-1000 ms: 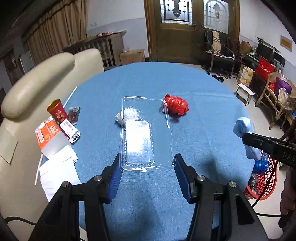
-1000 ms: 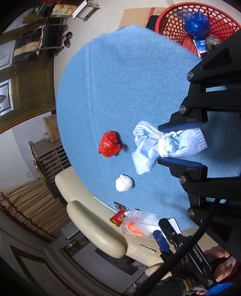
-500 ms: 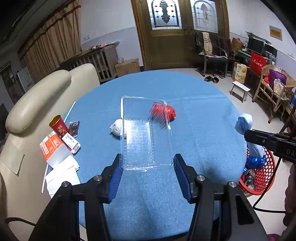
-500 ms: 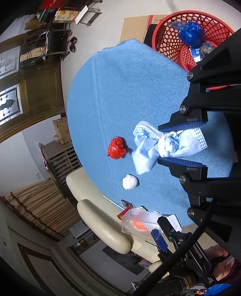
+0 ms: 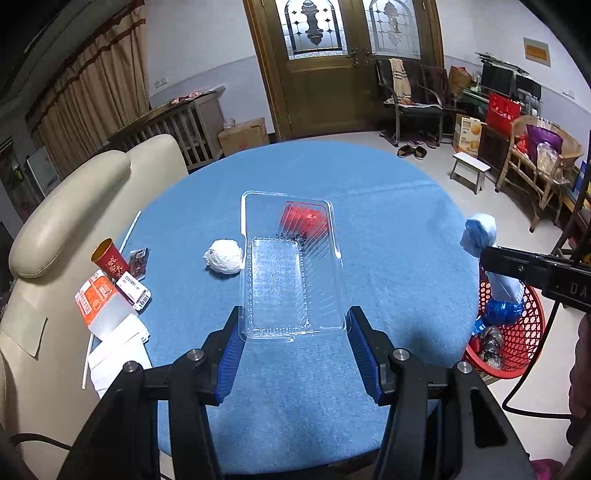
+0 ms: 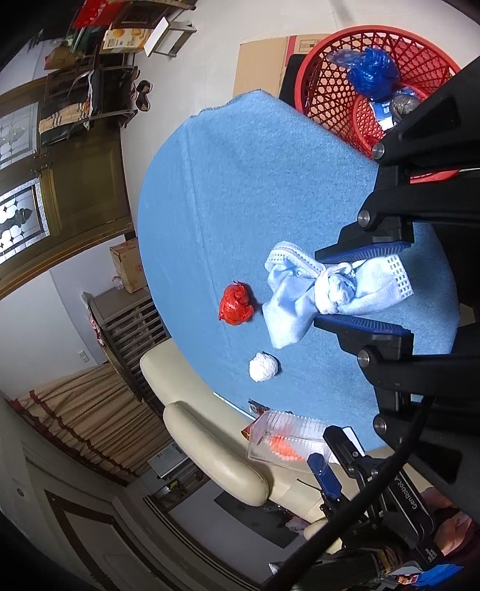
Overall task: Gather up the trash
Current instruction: 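Carry the clear tray with the left tool while the right tool carries the cloth to the red basket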
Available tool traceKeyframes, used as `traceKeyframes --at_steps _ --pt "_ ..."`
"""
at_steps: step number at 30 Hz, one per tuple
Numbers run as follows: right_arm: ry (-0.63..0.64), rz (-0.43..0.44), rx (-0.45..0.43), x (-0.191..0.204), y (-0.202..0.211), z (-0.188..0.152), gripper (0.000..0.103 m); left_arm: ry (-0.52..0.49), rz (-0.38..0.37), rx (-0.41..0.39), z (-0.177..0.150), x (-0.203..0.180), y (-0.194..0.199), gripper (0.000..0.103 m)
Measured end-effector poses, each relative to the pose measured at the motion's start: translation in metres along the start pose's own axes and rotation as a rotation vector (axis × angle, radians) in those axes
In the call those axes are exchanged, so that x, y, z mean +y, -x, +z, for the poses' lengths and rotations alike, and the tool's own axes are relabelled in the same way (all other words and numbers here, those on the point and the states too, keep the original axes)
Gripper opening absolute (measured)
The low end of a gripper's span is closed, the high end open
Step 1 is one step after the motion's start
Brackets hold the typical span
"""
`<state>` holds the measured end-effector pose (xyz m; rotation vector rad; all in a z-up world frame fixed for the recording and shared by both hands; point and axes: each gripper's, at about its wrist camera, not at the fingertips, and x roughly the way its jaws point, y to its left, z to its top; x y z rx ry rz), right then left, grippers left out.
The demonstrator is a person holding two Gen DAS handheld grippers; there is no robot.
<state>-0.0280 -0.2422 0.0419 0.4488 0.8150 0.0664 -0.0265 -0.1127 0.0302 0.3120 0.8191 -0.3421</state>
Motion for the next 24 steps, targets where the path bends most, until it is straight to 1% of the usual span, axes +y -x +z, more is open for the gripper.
traceKeyframes --at_steps 12,24 --pt "-0.034 -0.009 -0.012 -0.018 0.012 -0.004 0.03 -0.041 -0.01 0.011 0.001 -0.019 -0.001 0.057" --pt "-0.06 -0.013 -0.014 -0.03 0.017 -0.009 0.03 -0.065 -0.007 0.016 0.0 -0.027 -0.001 0.057"
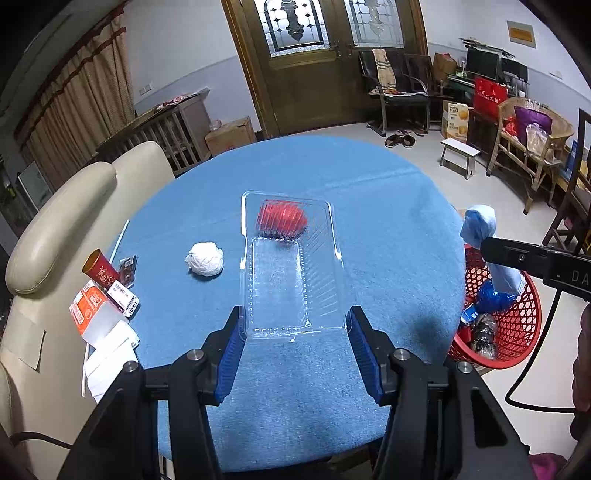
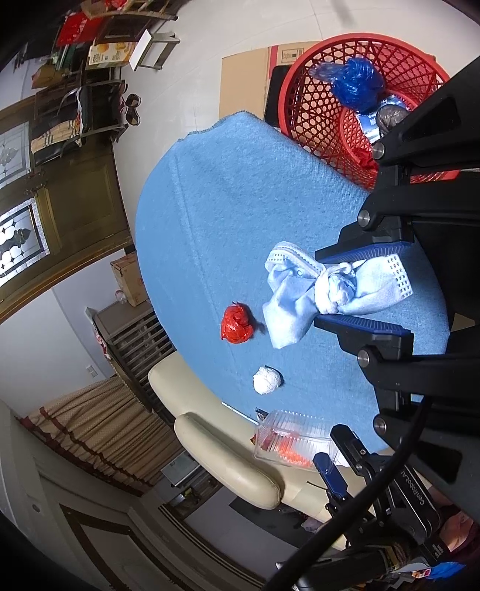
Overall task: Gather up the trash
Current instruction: 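Carry the clear tray with the left tool while the right tool carries the cloth to the red basket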
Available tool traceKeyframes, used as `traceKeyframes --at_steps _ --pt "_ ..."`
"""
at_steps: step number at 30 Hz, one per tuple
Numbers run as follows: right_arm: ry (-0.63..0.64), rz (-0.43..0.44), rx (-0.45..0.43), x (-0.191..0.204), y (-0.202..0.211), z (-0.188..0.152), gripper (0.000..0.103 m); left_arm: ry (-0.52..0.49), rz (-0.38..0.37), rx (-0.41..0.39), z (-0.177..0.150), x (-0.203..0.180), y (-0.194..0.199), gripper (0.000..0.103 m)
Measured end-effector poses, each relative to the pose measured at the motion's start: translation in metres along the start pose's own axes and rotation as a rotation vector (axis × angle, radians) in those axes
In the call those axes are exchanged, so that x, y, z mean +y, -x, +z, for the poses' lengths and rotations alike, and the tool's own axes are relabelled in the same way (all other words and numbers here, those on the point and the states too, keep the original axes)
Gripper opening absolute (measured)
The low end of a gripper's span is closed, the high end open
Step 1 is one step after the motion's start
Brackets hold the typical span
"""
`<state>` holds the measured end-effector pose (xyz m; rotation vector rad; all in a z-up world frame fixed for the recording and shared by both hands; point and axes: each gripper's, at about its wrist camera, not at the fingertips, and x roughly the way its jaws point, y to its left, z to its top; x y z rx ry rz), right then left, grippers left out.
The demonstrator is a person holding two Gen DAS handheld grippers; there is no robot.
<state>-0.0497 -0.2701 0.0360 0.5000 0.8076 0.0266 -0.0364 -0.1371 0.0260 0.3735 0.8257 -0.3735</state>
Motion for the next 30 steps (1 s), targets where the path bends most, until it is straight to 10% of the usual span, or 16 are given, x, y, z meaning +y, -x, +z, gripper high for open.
traceKeyframes --at_steps 30 --pt "-0.053 -0.016 0.004 -0.023 0.007 -0.006 0.031 -0.092 -0.027 0.015 0.0 -0.033 -0.001 0.057"
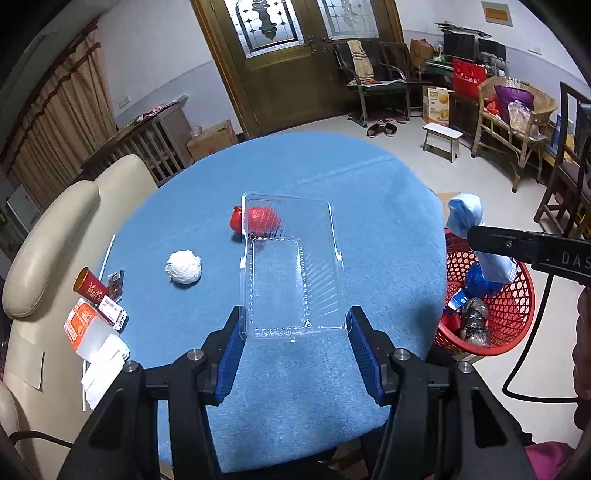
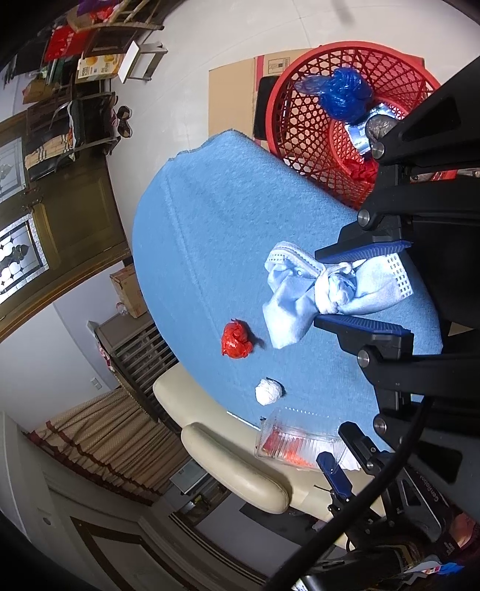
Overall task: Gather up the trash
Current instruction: 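Carry the clear tray with the left tool while the right tool carries the cloth to the red basket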
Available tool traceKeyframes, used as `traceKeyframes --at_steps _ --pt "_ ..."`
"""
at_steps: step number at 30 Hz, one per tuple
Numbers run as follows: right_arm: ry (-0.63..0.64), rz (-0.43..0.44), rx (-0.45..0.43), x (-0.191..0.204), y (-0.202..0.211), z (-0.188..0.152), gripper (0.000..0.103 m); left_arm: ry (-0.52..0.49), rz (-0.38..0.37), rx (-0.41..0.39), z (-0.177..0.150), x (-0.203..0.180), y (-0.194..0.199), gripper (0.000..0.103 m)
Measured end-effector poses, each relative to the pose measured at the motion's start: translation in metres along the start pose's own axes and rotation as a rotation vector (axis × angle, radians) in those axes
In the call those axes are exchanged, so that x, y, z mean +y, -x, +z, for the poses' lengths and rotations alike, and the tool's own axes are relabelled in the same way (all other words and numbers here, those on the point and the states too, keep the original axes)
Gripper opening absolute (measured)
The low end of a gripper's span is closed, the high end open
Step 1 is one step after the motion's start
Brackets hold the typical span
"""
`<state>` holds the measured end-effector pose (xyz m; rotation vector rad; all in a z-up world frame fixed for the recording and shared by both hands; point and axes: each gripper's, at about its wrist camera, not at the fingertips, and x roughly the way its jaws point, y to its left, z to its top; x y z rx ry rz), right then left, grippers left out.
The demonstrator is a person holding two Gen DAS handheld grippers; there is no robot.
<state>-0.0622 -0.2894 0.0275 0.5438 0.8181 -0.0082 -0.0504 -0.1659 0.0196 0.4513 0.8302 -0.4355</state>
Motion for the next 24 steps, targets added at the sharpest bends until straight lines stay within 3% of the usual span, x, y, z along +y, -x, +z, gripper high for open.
traceKeyframes --at_steps 24 --pt "-0.055 -0.045 -0.012 -0.031 0.013 -0.007 0.031 -0.06 -0.037 0.014 0.007 -0.027 -0.005 0.057"
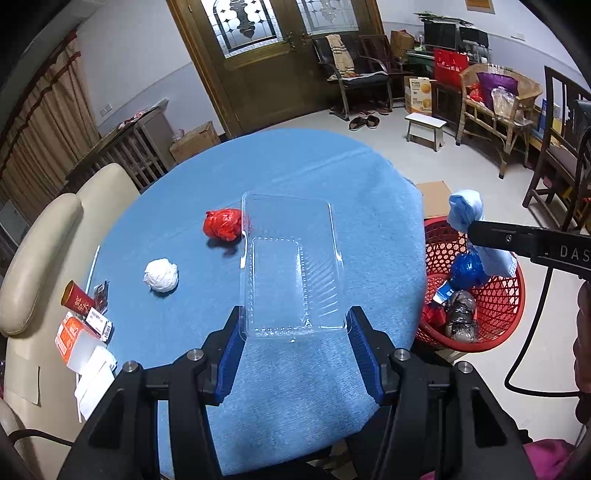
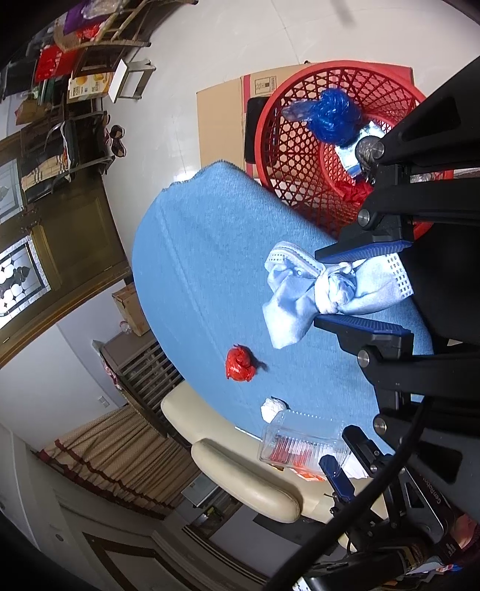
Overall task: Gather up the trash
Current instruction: 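Carry the clear tray with the left tool while the right tool carries the cloth to the red basket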
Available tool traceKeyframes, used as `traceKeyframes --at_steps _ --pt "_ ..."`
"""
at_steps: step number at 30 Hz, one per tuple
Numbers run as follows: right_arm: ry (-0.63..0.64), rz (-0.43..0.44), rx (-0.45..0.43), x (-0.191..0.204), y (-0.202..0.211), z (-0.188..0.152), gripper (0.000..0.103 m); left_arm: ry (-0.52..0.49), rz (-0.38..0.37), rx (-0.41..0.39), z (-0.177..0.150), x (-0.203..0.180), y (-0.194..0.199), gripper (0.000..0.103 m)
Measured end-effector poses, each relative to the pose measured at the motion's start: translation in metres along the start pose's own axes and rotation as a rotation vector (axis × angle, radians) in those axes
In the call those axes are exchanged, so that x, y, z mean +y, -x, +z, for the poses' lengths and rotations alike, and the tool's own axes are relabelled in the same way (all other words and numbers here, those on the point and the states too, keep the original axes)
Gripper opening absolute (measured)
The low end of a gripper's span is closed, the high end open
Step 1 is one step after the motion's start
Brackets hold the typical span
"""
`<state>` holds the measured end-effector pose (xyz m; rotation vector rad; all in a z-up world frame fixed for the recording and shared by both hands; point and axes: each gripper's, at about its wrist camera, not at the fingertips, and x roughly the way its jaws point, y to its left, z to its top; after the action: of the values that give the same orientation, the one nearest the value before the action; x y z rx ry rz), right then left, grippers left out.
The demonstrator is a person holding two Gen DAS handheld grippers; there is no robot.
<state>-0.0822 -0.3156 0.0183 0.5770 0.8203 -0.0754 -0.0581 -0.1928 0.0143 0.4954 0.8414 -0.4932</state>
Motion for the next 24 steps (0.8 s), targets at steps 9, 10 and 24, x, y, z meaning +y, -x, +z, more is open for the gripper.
traceKeyframes --at_steps 9,10,24 --pt "-0.034 -0.009 -0.003 -0.017 0.004 -0.002 0.031 -0.061 -0.008 0.0 0.007 -0.02 -0.002 0.057" --pt "-0.039 -0.008 -0.002 -0.02 0.004 -0.002 0.031 -0.066 -0.008 0.0 0.007 -0.021 -0.002 0.057" --pt "-0.106 -0.018 -0.004 -0.052 0.01 -0.009 0.032 -0.151 -0.02 0.002 0.015 -0.05 -0.008 0.057"
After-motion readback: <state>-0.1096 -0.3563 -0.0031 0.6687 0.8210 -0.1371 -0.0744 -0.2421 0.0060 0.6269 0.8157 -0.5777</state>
